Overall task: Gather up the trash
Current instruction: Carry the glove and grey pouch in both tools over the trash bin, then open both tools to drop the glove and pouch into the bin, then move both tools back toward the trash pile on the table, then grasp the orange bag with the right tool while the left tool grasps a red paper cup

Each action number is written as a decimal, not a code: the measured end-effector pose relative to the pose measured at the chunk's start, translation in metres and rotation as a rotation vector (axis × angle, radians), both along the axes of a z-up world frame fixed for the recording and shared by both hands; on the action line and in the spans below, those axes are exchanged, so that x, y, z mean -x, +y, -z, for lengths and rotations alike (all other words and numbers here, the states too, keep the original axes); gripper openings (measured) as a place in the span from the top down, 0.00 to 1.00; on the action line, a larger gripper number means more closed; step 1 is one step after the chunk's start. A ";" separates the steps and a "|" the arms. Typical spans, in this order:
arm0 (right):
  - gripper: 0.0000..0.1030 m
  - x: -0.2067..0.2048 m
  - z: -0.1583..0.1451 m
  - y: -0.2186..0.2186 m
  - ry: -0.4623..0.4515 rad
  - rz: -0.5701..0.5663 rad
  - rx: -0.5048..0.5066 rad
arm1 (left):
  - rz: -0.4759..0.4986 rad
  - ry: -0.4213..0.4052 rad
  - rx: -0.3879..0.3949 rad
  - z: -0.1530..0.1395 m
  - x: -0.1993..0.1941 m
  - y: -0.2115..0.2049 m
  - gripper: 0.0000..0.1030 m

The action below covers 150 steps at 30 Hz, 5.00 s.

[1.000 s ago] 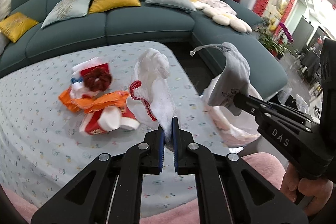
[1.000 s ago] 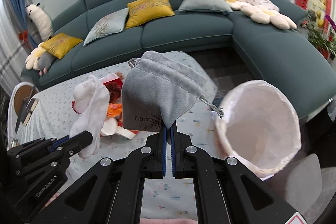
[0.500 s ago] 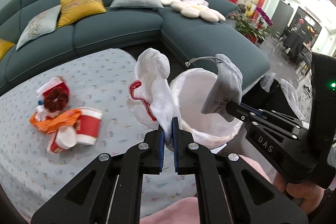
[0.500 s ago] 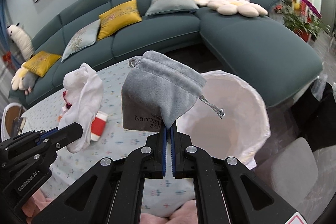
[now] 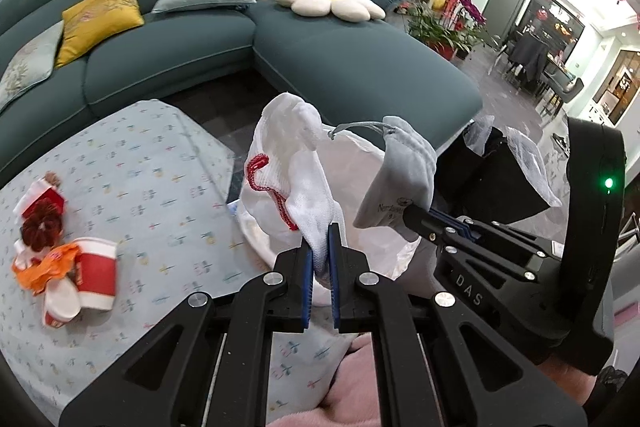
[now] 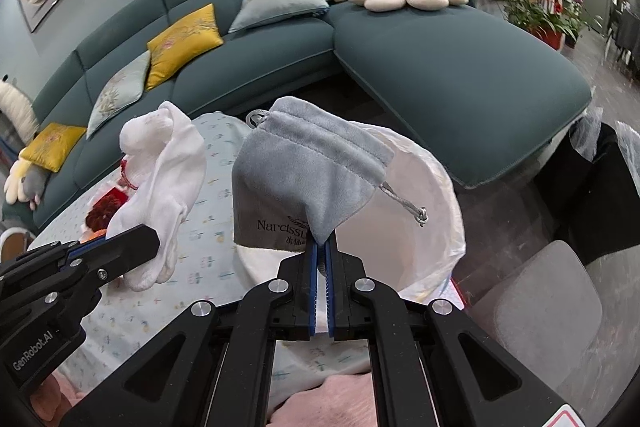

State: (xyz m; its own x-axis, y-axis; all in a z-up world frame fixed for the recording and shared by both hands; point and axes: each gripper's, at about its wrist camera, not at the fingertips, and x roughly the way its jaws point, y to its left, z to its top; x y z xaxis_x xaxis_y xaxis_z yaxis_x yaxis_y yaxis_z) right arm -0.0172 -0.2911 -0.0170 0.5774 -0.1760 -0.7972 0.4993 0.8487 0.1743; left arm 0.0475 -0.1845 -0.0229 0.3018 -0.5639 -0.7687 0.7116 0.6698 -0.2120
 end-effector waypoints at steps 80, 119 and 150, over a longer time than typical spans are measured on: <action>0.59 -0.115 -0.001 0.227 0.069 -0.376 0.061 | -0.633 0.202 -0.037 0.081 -0.091 0.292 0.18; 0.95 -0.227 0.072 0.273 0.174 -0.460 -0.140 | -0.587 0.316 0.002 0.125 -0.128 0.305 0.48; 0.97 -0.155 0.027 0.223 0.076 -0.359 -0.057 | -0.617 0.447 0.085 0.126 -0.132 0.279 0.99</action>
State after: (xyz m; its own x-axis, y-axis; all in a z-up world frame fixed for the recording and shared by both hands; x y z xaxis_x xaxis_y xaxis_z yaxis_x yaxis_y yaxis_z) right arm 0.1382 -0.0679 -0.0445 0.5330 0.0727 -0.8430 0.1854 0.9621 0.2002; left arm 0.1792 0.0944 -0.1494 0.2520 -0.4567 -0.8532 0.0487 0.8865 -0.4602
